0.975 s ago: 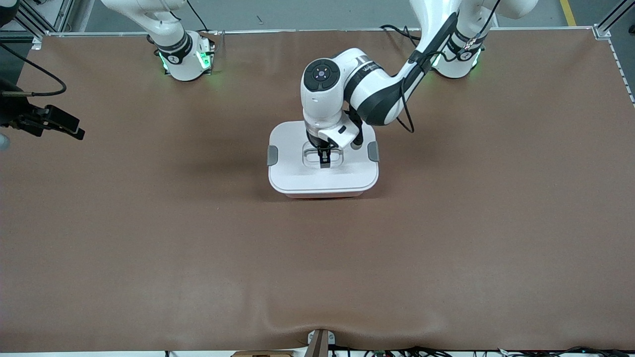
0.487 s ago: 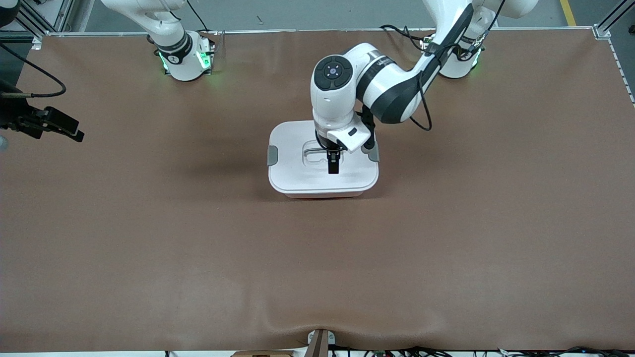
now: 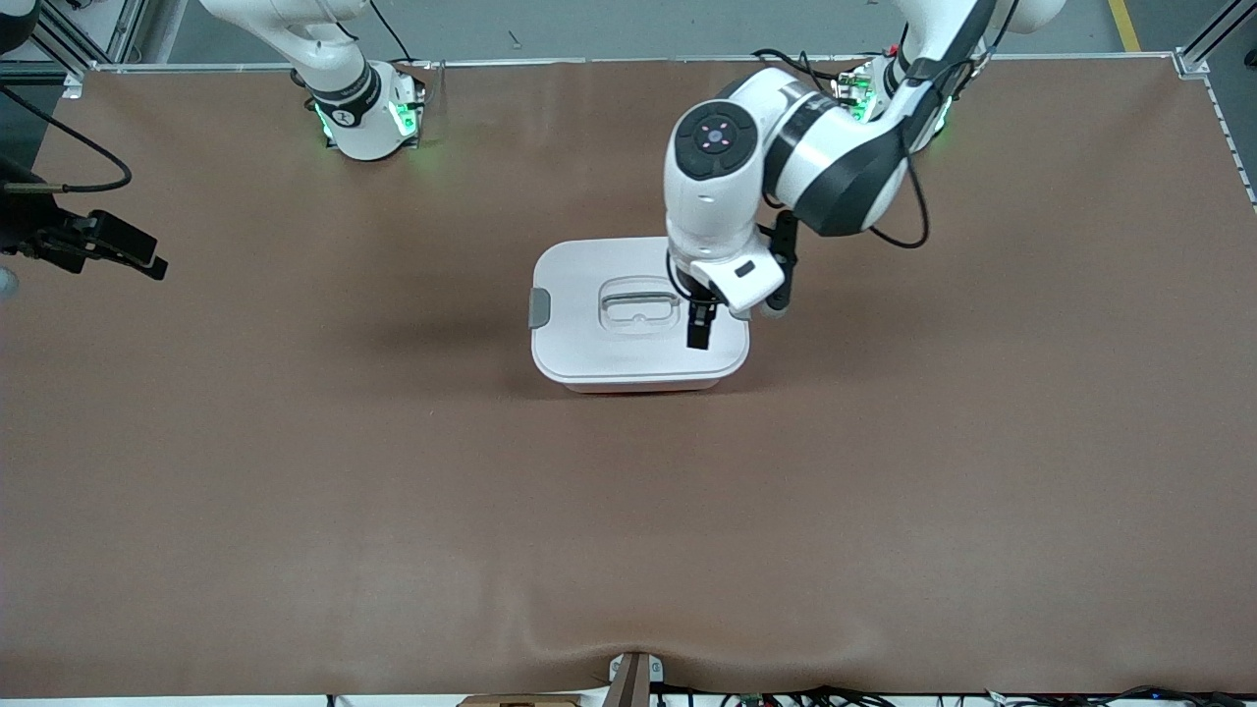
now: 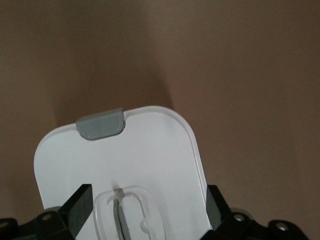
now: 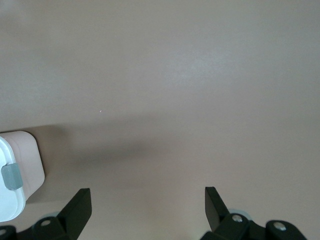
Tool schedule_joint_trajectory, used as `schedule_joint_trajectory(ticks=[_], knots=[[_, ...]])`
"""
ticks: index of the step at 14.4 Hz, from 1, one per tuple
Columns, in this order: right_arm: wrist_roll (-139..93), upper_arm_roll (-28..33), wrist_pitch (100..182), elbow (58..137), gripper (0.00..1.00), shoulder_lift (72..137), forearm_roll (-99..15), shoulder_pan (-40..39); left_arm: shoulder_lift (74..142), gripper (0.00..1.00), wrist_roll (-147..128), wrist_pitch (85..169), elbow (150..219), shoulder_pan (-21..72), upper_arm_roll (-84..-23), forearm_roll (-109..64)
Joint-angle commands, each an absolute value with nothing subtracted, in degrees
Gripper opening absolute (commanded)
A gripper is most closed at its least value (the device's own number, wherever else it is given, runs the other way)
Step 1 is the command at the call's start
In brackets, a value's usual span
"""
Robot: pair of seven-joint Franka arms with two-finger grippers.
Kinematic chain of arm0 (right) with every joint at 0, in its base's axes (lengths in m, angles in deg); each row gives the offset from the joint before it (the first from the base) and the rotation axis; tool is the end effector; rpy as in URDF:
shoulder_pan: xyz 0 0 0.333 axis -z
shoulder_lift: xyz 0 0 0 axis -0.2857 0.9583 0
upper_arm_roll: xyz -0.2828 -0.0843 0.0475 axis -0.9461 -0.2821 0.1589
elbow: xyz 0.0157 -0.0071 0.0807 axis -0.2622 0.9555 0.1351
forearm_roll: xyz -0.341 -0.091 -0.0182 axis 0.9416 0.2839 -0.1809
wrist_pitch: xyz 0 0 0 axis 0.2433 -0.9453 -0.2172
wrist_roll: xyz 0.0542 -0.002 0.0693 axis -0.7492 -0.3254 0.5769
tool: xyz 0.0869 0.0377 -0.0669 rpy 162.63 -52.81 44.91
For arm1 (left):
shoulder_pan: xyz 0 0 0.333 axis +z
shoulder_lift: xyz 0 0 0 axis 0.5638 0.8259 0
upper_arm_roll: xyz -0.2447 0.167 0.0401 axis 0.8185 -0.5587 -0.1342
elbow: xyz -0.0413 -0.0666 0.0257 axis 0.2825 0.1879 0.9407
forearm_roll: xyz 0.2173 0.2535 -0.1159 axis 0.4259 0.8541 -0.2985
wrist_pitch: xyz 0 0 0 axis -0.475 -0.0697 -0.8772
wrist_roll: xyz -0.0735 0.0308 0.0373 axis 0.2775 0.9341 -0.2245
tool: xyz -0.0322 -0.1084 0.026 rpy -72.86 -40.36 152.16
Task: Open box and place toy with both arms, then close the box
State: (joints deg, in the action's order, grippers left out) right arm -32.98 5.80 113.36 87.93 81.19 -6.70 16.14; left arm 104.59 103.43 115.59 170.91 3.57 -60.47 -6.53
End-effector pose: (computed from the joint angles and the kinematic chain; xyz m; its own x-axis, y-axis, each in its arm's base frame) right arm 0.5116 -0.0105 0.5980 0.9934 -0.1102 -0.0330 -0.1111 -0.9934 -0.0292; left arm 0.4809 -0.3961 0.4317 0.2412 0.9686 0.0606 0.9704 -0.2402 -0.0230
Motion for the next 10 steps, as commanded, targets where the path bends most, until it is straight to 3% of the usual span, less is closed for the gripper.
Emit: schedule_joint_trajectory(ticks=[1,10], knots=[[-32.9,6.5,113.0,88.4,1.0,80.4,-6.6,17.0,101.2,1.0,96.8,113.1,171.4,6.9,-60.1,-6.4],[-32.9,6.5,113.0,88.4,1.0,80.4,-6.7,17.0,96.2,1.0,72.1,111.5,170.7,17.0,-60.0,-6.6]])
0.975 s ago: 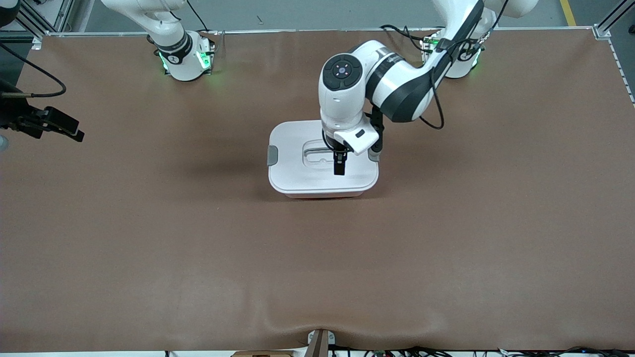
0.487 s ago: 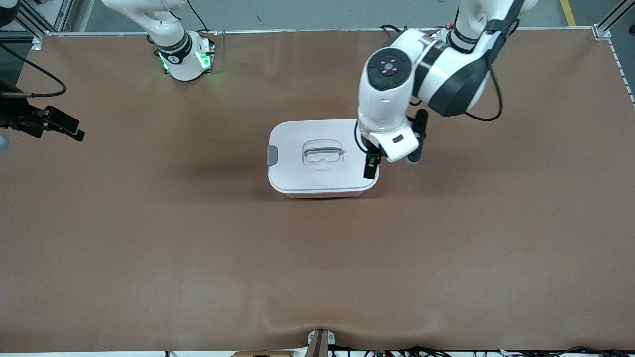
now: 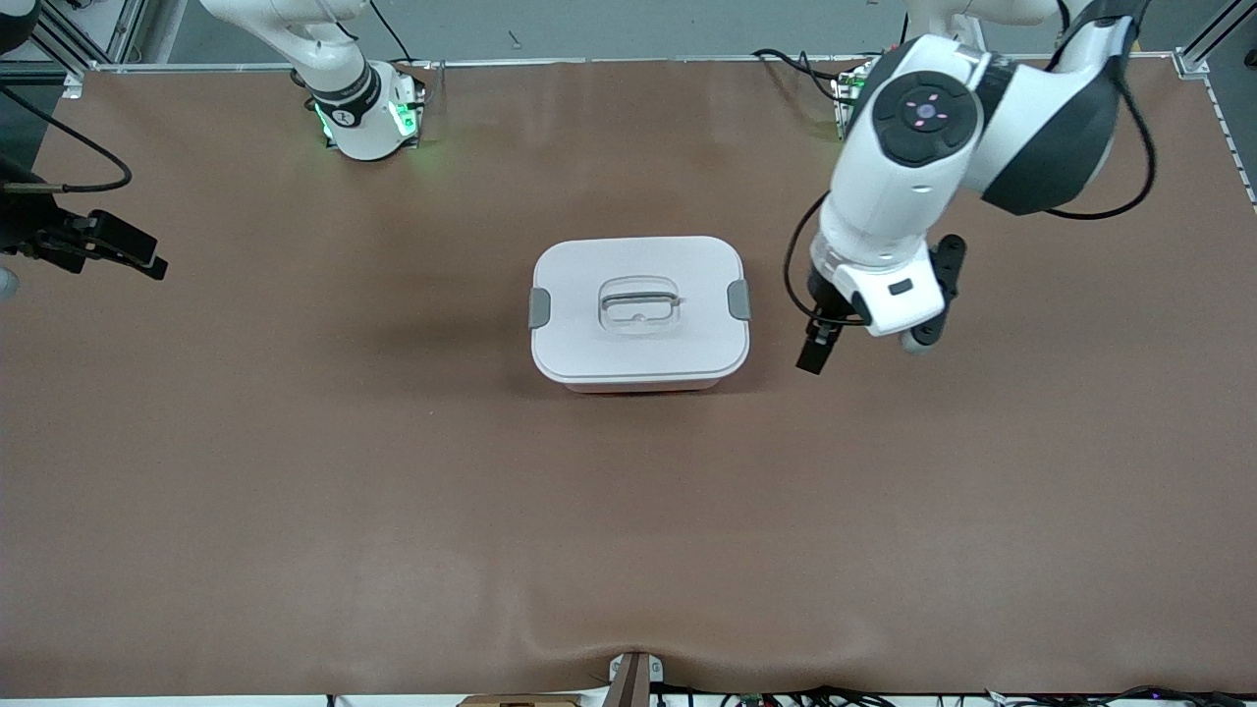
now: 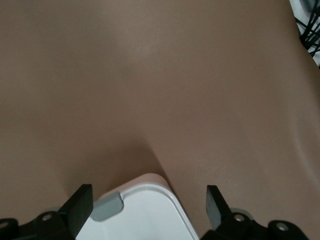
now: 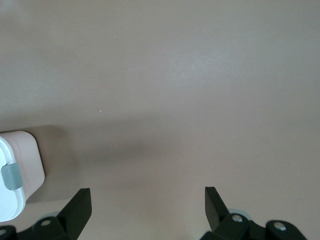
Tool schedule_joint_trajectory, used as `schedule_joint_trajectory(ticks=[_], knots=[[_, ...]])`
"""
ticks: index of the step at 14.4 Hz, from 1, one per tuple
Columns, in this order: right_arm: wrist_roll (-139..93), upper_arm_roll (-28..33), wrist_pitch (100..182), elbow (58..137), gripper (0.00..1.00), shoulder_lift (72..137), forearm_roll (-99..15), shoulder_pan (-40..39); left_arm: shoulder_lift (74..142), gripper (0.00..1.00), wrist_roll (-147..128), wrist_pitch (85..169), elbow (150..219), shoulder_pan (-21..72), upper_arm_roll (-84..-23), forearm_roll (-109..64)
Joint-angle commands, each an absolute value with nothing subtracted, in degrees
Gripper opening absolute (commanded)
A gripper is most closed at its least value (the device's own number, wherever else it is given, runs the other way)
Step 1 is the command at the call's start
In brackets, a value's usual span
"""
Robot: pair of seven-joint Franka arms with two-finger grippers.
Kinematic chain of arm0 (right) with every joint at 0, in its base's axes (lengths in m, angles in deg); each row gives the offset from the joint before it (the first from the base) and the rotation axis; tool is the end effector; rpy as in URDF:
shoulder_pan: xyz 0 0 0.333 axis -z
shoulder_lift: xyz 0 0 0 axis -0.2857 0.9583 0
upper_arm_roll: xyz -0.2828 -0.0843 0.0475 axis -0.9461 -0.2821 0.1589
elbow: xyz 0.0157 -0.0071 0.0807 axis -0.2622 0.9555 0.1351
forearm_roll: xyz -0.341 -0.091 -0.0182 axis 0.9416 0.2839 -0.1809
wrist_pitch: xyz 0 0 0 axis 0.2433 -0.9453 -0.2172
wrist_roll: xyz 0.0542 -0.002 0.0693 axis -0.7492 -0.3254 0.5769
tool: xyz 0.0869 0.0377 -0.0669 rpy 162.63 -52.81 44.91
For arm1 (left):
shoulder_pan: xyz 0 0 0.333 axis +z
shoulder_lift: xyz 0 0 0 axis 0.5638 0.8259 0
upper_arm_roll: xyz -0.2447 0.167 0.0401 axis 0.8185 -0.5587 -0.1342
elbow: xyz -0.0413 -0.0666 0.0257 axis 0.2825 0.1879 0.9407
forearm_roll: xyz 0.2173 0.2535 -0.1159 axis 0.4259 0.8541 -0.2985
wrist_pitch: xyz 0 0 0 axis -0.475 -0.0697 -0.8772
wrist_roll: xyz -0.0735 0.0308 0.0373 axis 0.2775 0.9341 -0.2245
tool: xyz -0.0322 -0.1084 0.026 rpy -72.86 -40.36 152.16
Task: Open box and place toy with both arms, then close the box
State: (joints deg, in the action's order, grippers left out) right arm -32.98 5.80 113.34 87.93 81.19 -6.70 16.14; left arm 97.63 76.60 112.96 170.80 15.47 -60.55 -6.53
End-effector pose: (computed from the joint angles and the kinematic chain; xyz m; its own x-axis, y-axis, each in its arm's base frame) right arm 0.5115 -0.0105 0.5980 0.9934 -0.1102 -0.0333 -0.1111 -0.9934 -0.0291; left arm 0.5329 -0.2796 0.5022 0.4756 0.8771 0.0669 0.8779 -0.4781 0.0279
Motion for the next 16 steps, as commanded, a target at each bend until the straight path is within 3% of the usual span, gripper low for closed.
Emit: schedule_joint_trajectory(ticks=[1,16], knots=[[-32.9,6.5,113.0,88.4,1.0,80.4,-6.7,17.0,96.1,1.0,70.8,111.1,170.7,17.8,-60.0,-6.6],[-32.9,6.5,113.3,88.3,1.0,80.5,-6.8,17.0,93.2,1.0,34.3,108.6,170.5,25.4,-60.2,-7.8]])
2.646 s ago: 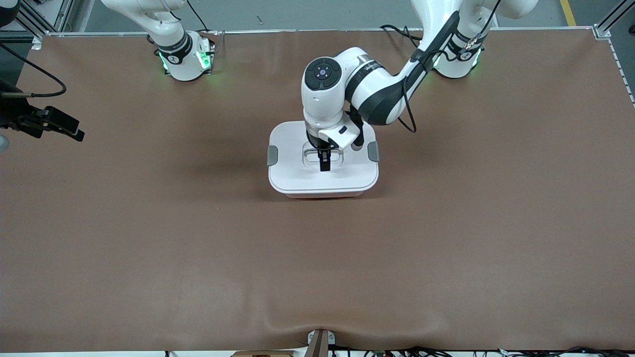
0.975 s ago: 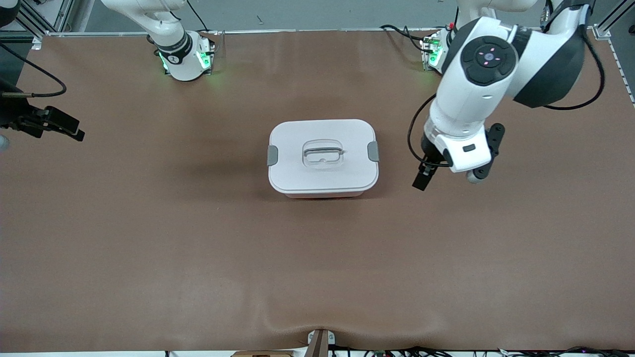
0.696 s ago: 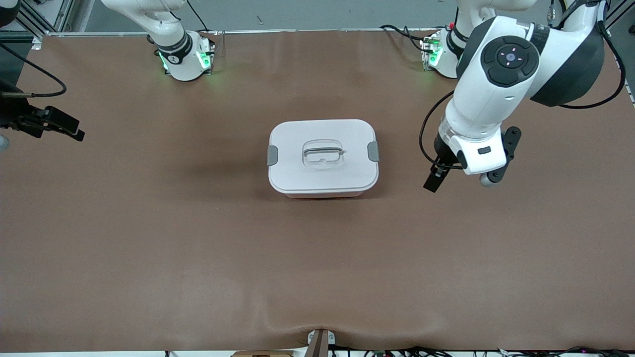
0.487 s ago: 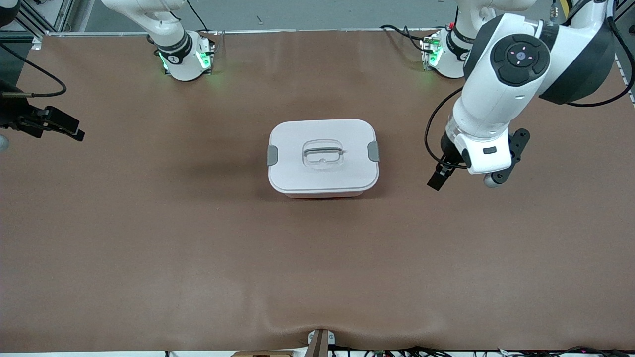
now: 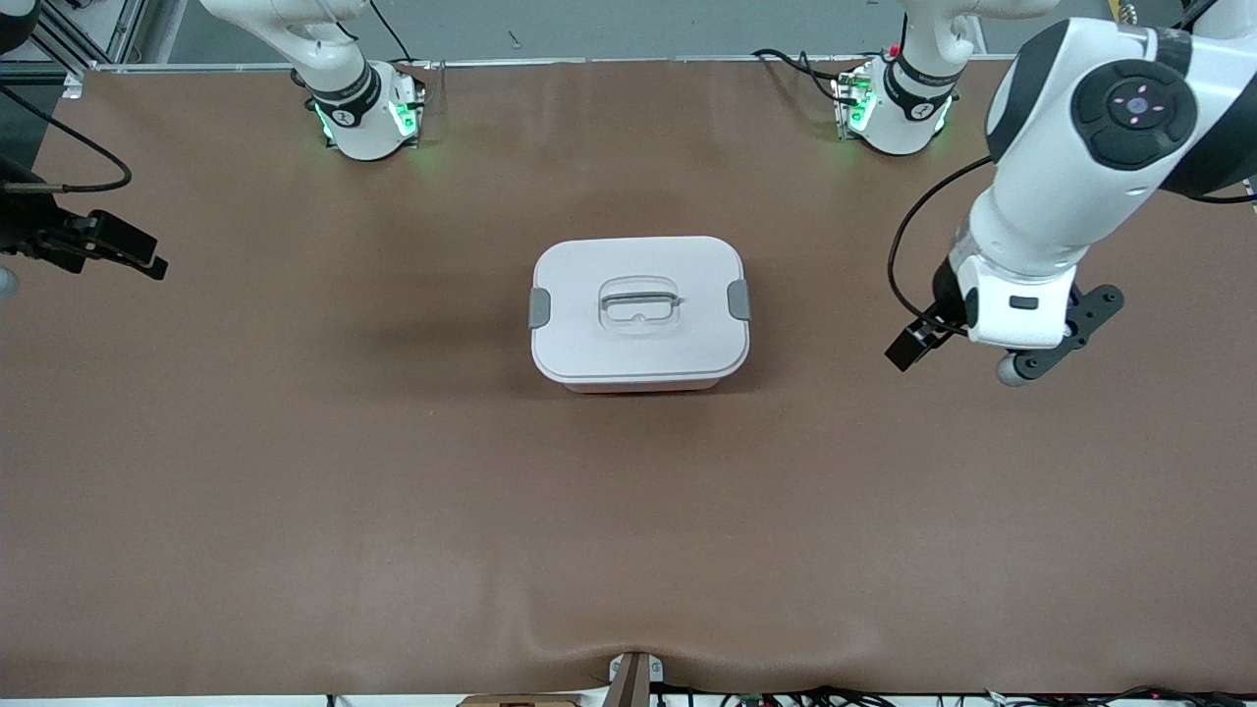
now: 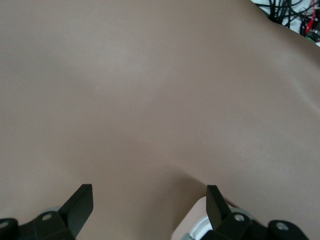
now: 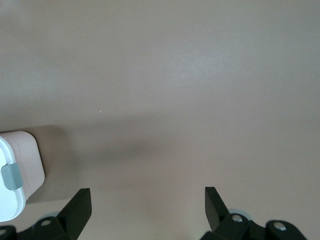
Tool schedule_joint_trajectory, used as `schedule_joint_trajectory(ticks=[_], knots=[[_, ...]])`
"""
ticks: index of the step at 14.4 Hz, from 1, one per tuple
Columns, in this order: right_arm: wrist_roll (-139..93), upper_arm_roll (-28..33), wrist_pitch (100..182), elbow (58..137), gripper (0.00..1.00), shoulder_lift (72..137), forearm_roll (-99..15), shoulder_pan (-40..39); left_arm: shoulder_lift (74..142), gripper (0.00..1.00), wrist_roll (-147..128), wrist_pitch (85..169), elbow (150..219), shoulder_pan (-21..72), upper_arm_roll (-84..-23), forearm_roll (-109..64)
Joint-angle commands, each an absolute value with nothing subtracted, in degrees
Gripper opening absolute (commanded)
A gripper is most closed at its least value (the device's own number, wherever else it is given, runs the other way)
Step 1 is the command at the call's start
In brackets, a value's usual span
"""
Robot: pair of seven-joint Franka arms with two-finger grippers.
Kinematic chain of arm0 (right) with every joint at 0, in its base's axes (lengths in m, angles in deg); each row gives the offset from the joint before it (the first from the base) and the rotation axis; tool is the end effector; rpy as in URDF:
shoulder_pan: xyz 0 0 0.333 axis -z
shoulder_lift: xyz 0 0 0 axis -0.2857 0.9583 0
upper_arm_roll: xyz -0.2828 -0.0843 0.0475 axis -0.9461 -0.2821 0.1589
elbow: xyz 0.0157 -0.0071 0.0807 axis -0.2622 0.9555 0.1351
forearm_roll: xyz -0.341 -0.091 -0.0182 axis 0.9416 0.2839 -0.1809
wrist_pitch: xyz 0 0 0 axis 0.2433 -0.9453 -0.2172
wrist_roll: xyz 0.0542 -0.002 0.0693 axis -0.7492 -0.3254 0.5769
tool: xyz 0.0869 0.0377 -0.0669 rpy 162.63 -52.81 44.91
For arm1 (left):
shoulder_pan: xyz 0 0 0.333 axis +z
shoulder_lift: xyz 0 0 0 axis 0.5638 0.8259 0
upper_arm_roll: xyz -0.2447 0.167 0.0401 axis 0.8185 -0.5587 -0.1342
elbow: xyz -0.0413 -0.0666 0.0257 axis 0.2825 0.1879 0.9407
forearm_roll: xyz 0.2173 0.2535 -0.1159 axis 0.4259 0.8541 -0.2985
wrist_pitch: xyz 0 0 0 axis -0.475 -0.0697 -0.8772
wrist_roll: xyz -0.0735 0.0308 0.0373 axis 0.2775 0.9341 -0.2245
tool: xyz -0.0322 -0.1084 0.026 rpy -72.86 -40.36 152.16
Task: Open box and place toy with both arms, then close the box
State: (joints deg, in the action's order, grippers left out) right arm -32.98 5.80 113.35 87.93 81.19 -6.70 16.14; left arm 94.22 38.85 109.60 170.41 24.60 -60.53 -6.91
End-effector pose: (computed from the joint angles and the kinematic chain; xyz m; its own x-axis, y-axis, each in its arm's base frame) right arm 0.5116 -0.0105 0.5980 0.9934 -0.1102 -0.0331 -0.1111 -0.9934 -0.0291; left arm 0.5539 -0.1877 0.5347 0.8349 0.5448 0.0785 0.5475 -0.8366 -0.0168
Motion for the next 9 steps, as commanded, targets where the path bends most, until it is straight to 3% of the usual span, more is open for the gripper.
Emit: schedule_joint_trajectory(ticks=[1,9], knots=[[-33.0,6.5,113.3,88.4,1.0,80.5,-6.8,17.0,93.1,1.0,31.4,108.6,170.5,25.9,-60.2,-7.7],[-32.9,6.5,112.9,88.4,1.0,80.4,-6.7,17.1,90.9,1.0,7.9,108.6,170.5,30.4,-60.2,-7.8]])
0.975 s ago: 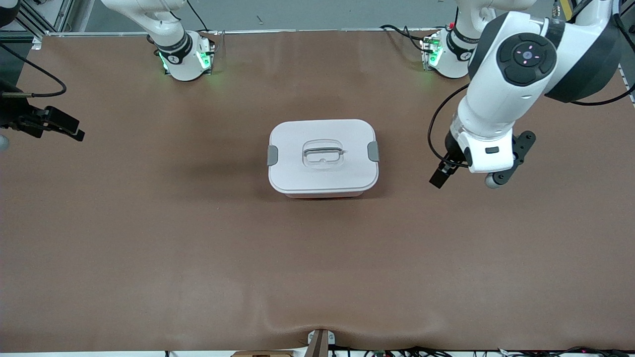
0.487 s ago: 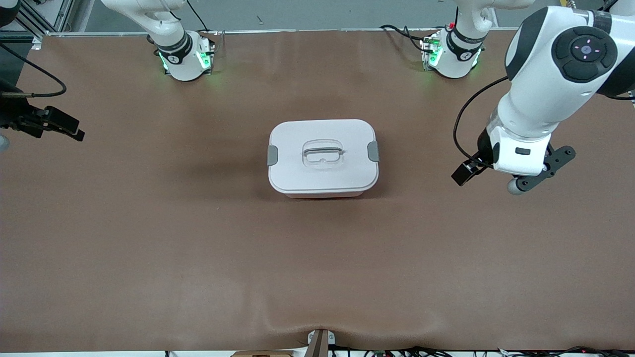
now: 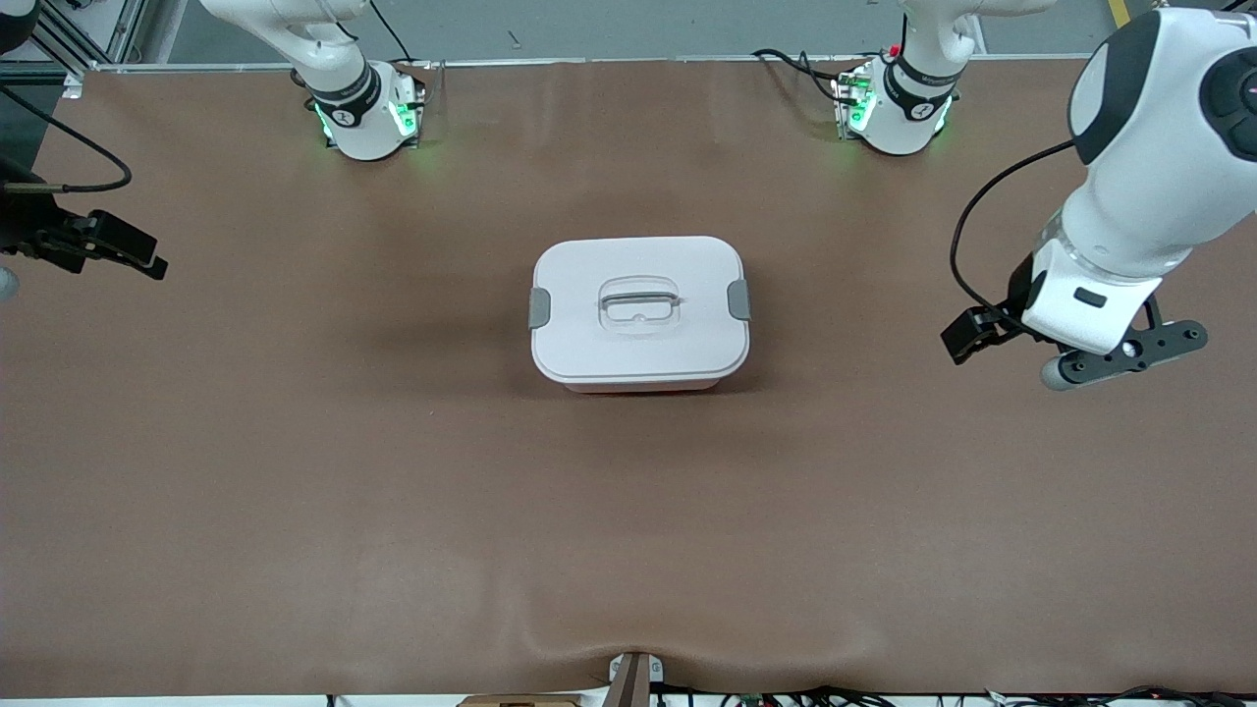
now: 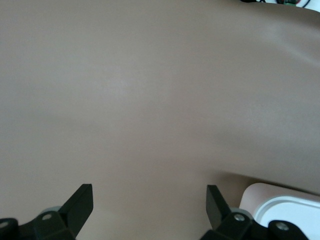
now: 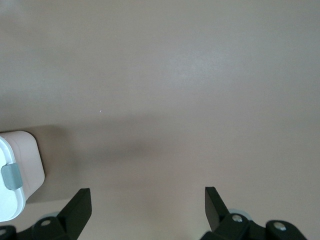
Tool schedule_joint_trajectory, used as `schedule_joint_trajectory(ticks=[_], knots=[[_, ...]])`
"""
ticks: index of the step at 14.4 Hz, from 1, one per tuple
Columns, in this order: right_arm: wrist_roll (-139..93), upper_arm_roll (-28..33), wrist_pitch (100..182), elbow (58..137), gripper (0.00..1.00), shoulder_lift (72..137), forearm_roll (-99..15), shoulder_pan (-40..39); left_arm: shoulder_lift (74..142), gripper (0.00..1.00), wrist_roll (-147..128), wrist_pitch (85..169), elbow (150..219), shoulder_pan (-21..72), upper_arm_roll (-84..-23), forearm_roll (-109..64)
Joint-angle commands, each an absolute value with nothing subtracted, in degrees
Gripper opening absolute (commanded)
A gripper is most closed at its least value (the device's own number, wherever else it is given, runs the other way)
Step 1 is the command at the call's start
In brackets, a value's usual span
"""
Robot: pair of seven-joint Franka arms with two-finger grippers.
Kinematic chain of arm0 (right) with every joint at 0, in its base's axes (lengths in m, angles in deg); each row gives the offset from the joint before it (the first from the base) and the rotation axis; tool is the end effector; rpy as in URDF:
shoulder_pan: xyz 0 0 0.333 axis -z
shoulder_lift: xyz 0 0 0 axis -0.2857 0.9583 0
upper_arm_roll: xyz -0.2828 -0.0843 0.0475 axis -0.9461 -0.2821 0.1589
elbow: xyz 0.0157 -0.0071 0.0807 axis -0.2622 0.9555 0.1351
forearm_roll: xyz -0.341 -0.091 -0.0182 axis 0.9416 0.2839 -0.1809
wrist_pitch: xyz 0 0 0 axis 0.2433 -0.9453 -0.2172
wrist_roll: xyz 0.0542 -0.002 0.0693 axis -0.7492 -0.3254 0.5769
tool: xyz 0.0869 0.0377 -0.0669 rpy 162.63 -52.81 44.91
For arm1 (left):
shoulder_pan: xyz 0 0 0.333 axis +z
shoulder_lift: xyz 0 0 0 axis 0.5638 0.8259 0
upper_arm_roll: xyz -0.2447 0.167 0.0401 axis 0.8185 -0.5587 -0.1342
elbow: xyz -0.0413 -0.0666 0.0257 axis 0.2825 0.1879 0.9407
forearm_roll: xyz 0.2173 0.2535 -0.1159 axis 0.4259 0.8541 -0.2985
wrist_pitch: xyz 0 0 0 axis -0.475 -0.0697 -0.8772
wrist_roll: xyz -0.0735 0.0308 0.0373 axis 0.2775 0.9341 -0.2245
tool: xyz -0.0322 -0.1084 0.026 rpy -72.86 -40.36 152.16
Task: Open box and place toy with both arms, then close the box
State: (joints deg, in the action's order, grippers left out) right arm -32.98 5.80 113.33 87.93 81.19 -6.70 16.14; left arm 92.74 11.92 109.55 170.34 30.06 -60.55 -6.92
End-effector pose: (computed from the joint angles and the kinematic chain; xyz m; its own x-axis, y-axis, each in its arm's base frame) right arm 0.5115 -0.0105 0.5980 0.9934 -0.1102 -0.0335 -0.1111 -0.9934 -0.0291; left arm 0.5638 -0.1335 0.5500 0.9756 0.2014 0.0874 0.2057 -0.9777 -0.0431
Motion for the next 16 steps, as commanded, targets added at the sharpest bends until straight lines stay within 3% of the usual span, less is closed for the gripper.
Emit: schedule_joint_trajectory(ticks=[1,16], knots=[[-32.9,6.5,112.9,88.4,1.0,80.4,-6.7,17.1,90.2,1.0,5.8,108.3,170.5,30.8,-60.4,-7.8],[-33.0,6.5,113.0,88.4,1.0,80.5,-6.8,17.1,80.8,1.0,-0.4,99.4,173.8,38.5,-60.4,-17.6]])
